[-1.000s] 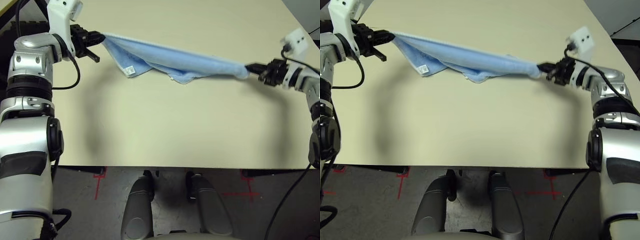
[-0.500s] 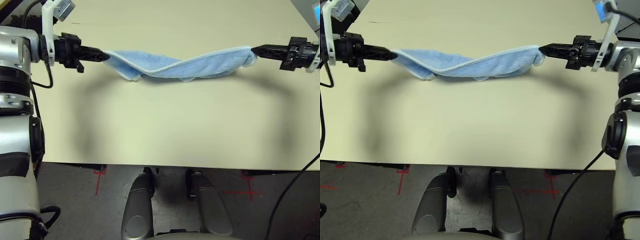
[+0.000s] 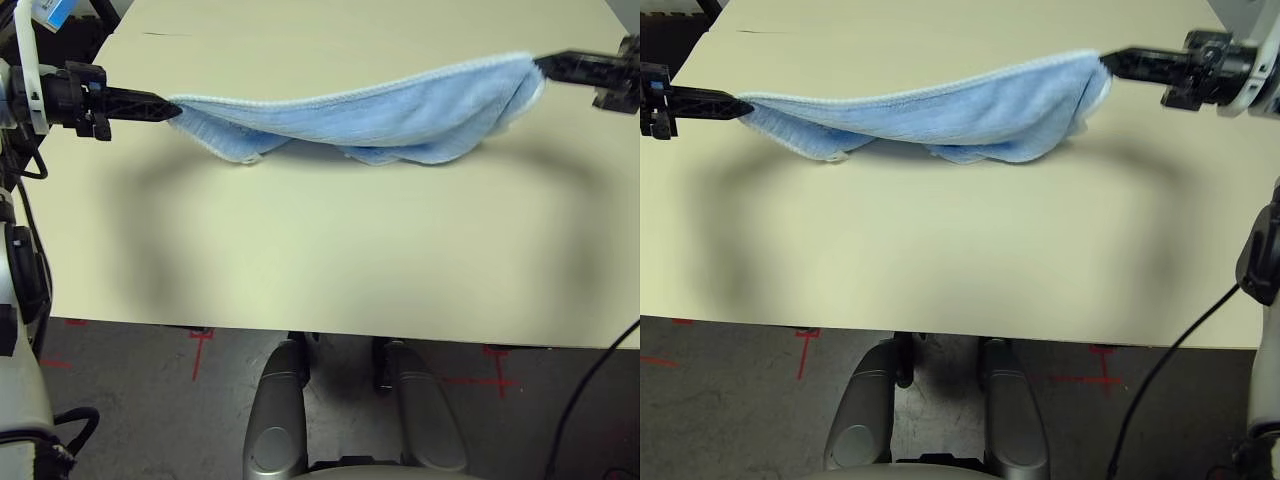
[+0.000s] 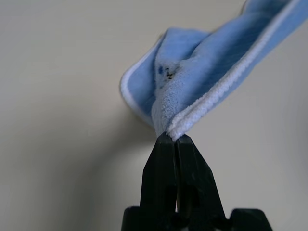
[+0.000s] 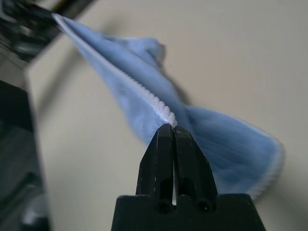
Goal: Fold the towel and set it aside.
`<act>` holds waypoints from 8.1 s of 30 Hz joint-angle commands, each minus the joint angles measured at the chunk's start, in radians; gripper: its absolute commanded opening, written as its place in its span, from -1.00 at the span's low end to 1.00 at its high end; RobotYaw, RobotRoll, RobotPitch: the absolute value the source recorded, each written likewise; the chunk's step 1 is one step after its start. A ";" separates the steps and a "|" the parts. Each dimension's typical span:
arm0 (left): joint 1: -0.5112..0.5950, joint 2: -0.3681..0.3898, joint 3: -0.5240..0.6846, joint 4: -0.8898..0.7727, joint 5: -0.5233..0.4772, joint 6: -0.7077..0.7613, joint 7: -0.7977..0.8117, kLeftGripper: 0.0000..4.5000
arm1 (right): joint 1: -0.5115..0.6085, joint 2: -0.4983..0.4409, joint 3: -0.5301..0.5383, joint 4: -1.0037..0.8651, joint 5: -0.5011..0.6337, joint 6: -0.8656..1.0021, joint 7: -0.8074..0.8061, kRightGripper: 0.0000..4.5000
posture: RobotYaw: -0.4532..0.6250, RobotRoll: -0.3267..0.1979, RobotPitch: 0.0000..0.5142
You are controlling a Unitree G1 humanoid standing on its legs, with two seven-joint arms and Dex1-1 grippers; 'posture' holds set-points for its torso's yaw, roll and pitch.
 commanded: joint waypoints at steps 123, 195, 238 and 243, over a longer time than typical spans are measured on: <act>-0.018 0.014 -0.216 0.184 0.134 -0.487 -0.009 -0.99 | 0.080 -0.002 0.179 0.100 -0.172 -0.491 -0.054 -1.00 | -0.11 0.25 0.12; -0.057 -0.115 0.021 0.189 0.234 -0.566 0.252 1.00 | 0.056 0.076 0.003 0.093 -0.253 -0.616 -0.425 0.99 | -0.14 0.25 0.14; 0.588 -0.206 0.214 -0.601 -0.287 -0.359 -0.022 1.00 | 0.672 0.204 -0.752 -0.826 0.651 0.956 -0.786 0.99 | -0.14 0.25 0.14; 0.586 -0.227 0.225 -0.616 -0.328 -0.301 0.005 1.00 | 0.704 0.263 -0.812 -0.896 0.694 0.986 -0.886 0.99 | -0.14 0.25 0.14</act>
